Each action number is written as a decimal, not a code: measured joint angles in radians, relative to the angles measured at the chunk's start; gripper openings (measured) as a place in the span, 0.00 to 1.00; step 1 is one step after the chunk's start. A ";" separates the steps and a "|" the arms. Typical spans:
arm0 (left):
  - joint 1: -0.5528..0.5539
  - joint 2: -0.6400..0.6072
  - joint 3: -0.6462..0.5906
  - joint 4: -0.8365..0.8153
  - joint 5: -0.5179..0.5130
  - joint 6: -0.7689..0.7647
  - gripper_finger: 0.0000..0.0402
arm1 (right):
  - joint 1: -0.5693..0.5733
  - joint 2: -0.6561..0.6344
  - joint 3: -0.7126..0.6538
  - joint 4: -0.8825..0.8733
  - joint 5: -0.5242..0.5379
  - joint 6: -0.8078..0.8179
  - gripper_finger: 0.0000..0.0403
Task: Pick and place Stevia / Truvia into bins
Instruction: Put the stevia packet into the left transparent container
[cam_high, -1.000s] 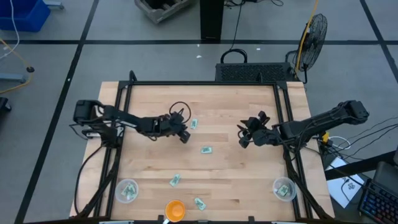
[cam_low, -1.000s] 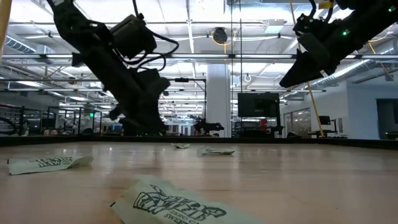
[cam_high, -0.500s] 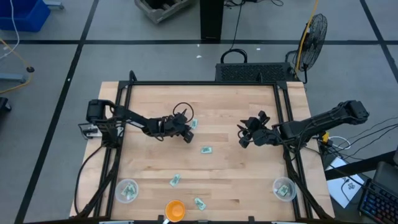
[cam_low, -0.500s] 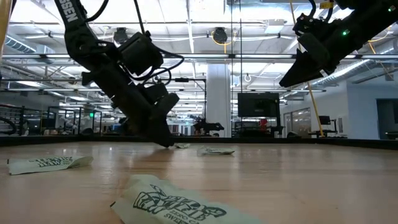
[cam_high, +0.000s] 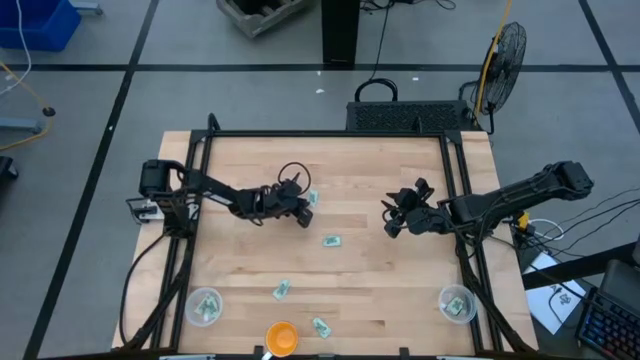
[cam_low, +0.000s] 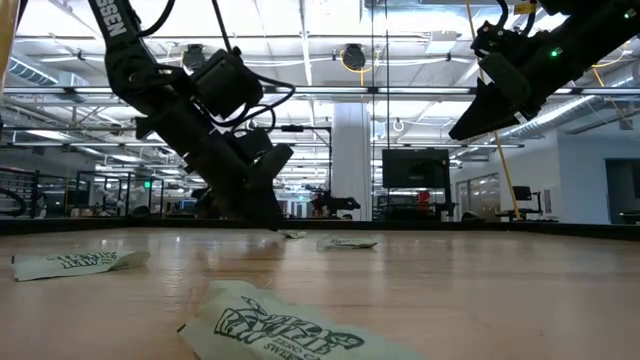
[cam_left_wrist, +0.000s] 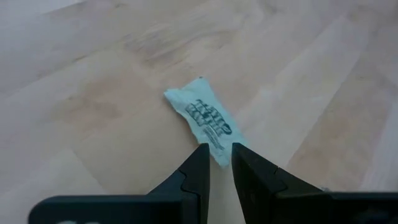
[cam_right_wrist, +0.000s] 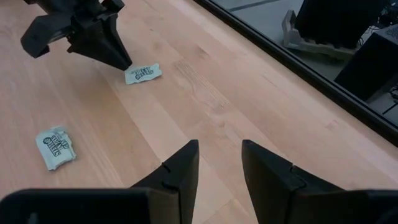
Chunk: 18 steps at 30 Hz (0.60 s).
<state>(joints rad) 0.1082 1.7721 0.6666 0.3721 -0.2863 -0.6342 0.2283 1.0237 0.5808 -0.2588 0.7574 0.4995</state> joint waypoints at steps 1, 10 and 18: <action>0.003 0.000 0.000 0.000 -0.002 -0.005 0.18 | 0.000 0.000 0.000 0.000 0.000 0.000 0.28; 0.031 0.000 0.000 0.000 -0.001 -0.029 0.18 | 0.000 0.000 0.000 0.000 0.000 0.000 0.28; 0.030 0.009 0.001 -0.004 0.023 -0.044 0.18 | 0.000 0.000 0.000 0.000 0.000 -0.023 0.28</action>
<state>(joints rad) 0.1379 1.7809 0.6674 0.3681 -0.2637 -0.6783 0.2283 1.0237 0.5812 -0.2592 0.7574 0.4762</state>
